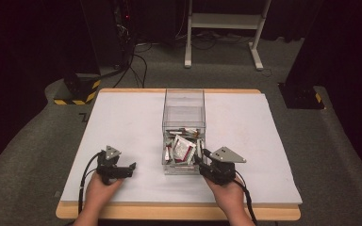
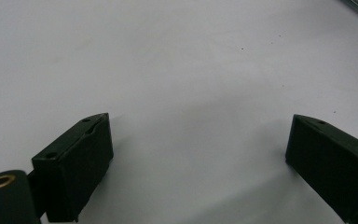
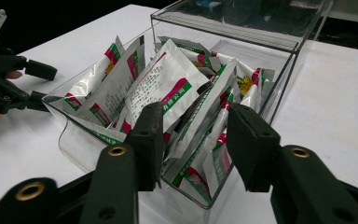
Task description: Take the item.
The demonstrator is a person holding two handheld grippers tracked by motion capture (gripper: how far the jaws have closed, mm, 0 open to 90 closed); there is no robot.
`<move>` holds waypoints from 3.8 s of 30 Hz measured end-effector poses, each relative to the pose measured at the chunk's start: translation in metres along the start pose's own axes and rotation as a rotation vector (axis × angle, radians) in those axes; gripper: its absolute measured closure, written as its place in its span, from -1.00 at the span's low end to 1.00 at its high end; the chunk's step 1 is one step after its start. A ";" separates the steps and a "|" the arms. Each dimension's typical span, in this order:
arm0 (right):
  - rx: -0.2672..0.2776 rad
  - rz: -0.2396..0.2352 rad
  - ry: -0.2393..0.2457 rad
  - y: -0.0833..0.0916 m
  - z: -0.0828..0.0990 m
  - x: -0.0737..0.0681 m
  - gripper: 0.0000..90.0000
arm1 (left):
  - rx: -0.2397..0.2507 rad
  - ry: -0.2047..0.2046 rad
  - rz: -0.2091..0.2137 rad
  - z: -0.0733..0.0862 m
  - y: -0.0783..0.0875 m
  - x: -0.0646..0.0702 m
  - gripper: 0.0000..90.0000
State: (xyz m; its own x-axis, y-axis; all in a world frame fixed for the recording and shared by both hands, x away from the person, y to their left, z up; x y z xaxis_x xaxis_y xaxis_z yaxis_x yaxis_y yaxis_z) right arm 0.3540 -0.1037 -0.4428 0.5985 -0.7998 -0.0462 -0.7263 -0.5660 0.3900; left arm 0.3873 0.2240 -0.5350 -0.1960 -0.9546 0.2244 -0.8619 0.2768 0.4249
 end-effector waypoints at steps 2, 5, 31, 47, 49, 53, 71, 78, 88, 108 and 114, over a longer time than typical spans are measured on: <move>-0.004 0.002 0.000 -0.001 0.001 0.000 0.41 | -0.002 -0.003 0.000 0.000 0.000 0.000 -0.83; -0.001 0.002 0.005 -0.001 0.001 -0.001 0.49 | -0.002 -0.003 0.000 0.000 0.000 0.000 -0.83; 0.000 -0.015 0.028 -0.003 0.004 -0.006 1.00 | 0.000 0.000 0.000 0.000 0.000 0.000 -0.83; 0.074 -0.009 0.014 0.009 -0.005 -0.001 1.00 | -0.001 -0.001 0.000 0.000 0.000 0.000 -0.83; 0.083 -0.010 0.008 0.011 -0.006 0.000 1.00 | 0.000 0.000 0.000 0.000 0.000 0.000 -0.83; 0.115 -0.004 0.008 0.016 -0.011 0.000 1.00 | -0.001 -0.002 0.000 0.000 0.000 0.000 -0.83; 0.209 0.018 -0.004 0.034 -0.026 0.005 1.00 | 0.001 0.000 0.000 0.000 0.000 0.000 -0.83; 0.241 0.037 -0.007 0.042 -0.031 0.010 1.00 | 0.001 0.000 0.000 0.000 0.000 0.000 -0.83; 0.261 0.065 -0.012 0.049 -0.033 0.019 1.00 | 0.001 0.001 0.000 0.000 0.000 0.000 -0.83; 0.250 0.134 -0.030 0.049 -0.027 0.044 1.00 | 0.000 0.001 0.000 0.000 0.000 0.000 -0.83; 0.245 0.150 -0.038 0.049 -0.024 0.050 1.00 | 0.001 0.001 0.000 0.000 0.000 0.000 -0.83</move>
State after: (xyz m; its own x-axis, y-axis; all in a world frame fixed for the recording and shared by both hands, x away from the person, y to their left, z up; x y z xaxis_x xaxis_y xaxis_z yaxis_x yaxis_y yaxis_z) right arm 0.3568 -0.1670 -0.4039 0.4685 -0.8825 -0.0404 -0.8685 -0.4685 0.1619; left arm 0.3874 0.2239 -0.5350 -0.1953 -0.9545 0.2255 -0.8624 0.2766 0.4239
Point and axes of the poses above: each handheld gripper's, and its own axes: y roughly backward along the jaws, z roughly out of its underside, x roughly to its right, the point moved 3 cm from there along -y, roughly forward along the jaws, and after that the axes turned 5 degrees about x, right-handed, at the moved point
